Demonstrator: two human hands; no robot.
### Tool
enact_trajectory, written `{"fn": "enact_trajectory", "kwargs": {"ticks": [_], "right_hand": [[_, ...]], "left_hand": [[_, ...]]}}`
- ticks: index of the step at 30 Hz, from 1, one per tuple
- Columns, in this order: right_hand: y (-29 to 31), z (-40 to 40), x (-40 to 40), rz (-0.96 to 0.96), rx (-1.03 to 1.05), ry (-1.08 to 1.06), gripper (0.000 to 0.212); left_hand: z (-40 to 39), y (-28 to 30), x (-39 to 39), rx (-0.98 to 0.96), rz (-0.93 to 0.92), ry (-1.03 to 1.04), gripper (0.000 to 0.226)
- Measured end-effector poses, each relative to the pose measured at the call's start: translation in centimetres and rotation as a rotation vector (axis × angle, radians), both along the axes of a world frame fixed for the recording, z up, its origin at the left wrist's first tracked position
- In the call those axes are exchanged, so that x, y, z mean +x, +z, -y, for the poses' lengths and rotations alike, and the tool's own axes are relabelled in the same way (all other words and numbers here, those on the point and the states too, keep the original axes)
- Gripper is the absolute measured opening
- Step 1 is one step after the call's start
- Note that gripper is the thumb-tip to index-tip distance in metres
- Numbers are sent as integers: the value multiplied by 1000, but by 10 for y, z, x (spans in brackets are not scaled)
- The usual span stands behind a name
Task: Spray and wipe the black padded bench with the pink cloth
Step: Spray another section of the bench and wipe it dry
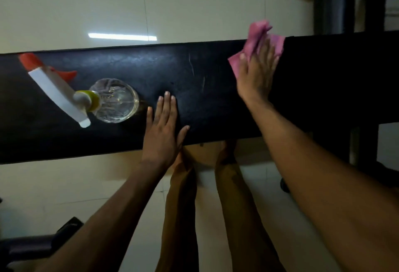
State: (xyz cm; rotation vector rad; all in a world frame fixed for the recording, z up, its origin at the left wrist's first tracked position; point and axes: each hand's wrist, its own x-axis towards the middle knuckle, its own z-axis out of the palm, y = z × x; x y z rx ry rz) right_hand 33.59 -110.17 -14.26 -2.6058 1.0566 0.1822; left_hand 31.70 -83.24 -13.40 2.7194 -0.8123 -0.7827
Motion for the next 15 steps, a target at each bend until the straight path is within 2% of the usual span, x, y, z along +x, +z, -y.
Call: {"fn": "enact_trajectory", "kwargs": {"ticks": [1,2,4,5,6,7,9,10,11,14,15], "right_hand": [[-2,-18,11,-11,-49,-13,71],[-4,-35,19,-2,-58,130,73],[-1,-54,24,-26,1,595,72],[-1,-50,23,-29,30,750,69],[1,-42,25,-25,36,803,69],[0,-34,25,-18,28,734,70],[0,-32,24,-23,8,375,74],[0,-41,24,-35,-17,292,77],[1,-54,21,-33,-32,355,79],[-3,-67,-12,12,16,908,80],[-1,-59,-24,11,38,956,78]], "left_hand": [[1,-1,0,-2,7,3,77],[1,-1,0,-5,10,6,77],[2,-1,1,-6,5,5,77],[2,0,1,-7,-1,7,77],[2,1,1,-4,-7,8,77],[2,1,2,-2,-10,4,77],[1,0,0,-1,-1,2,75],[0,-1,0,1,10,4,76],[0,-3,1,5,17,4,77],[1,-7,0,23,36,1,79],[1,-7,-1,23,39,3,79]]}}
